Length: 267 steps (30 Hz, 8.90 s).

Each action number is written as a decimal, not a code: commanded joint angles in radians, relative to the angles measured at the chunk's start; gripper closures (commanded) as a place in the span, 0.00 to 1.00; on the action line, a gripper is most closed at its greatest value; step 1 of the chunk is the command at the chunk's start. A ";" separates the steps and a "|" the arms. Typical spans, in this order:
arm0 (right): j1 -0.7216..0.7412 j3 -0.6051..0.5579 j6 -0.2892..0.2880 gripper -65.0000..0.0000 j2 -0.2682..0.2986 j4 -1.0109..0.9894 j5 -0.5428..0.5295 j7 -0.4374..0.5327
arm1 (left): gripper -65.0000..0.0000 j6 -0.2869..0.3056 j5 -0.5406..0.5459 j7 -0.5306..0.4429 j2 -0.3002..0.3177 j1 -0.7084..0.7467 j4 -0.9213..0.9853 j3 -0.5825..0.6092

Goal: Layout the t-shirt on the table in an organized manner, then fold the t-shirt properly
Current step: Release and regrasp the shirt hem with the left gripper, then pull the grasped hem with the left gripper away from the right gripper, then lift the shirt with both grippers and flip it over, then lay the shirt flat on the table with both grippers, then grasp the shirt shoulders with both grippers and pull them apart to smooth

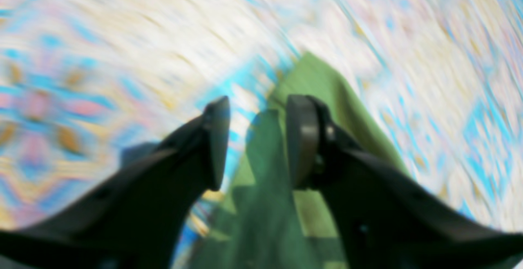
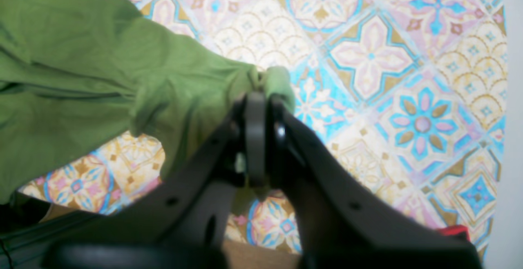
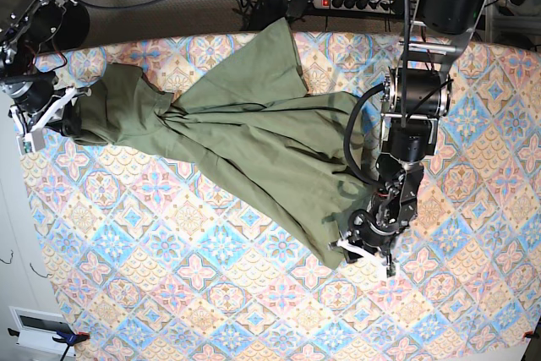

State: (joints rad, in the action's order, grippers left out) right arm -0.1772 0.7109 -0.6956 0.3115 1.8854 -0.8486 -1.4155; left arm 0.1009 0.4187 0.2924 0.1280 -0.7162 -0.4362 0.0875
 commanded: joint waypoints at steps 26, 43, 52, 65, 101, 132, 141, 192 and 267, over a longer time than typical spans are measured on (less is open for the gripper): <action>0.011 0.008 -0.003 0.98 0.021 0.019 -0.021 0.019 | 0.97 0.082 0.003 0.241 -0.055 0.066 -0.011 0.219; 0.017 0.011 -0.003 0.98 0.024 0.012 -0.018 0.019 | 1.00 0.139 -0.002 0.683 0.167 0.725 -1.004 0.014; 0.018 0.006 -0.003 0.98 0.024 0.012 -0.016 0.019 | 0.62 0.139 0.006 0.692 0.167 0.794 -1.150 -0.160; 0.018 0.006 -0.003 0.98 0.024 0.016 -0.018 0.019 | 0.32 0.139 0.177 0.718 0.198 0.757 -1.191 -0.331; 0.216 0.006 -0.003 0.98 0.028 -0.022 -0.014 0.019 | 1.00 0.148 0.296 0.690 0.206 0.478 -1.025 -0.349; 1.359 -0.290 -0.003 0.98 0.170 -0.938 0.153 0.242 | 1.00 0.147 0.331 0.555 0.197 -0.514 -0.418 -0.197; 1.453 -0.287 -0.003 0.98 0.166 -0.982 0.153 0.253 | 1.00 0.147 0.342 0.502 0.218 -0.593 -0.347 -0.133; 0.041 -0.090 -0.003 0.98 0.166 -0.105 -0.203 0.019 | 1.00 0.148 0.423 0.713 0.493 0.984 -1.222 -0.440; -0.006 -0.675 -0.003 0.87 -0.073 -0.283 0.388 0.124 | 0.79 0.148 -0.114 0.382 0.467 0.628 -0.553 -0.005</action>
State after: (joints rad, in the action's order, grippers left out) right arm -0.1619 0.0475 -0.6918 0.2378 1.6108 -0.4847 -1.2205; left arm 0.2928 0.3798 0.5228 0.5705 -0.1223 -1.0134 0.0765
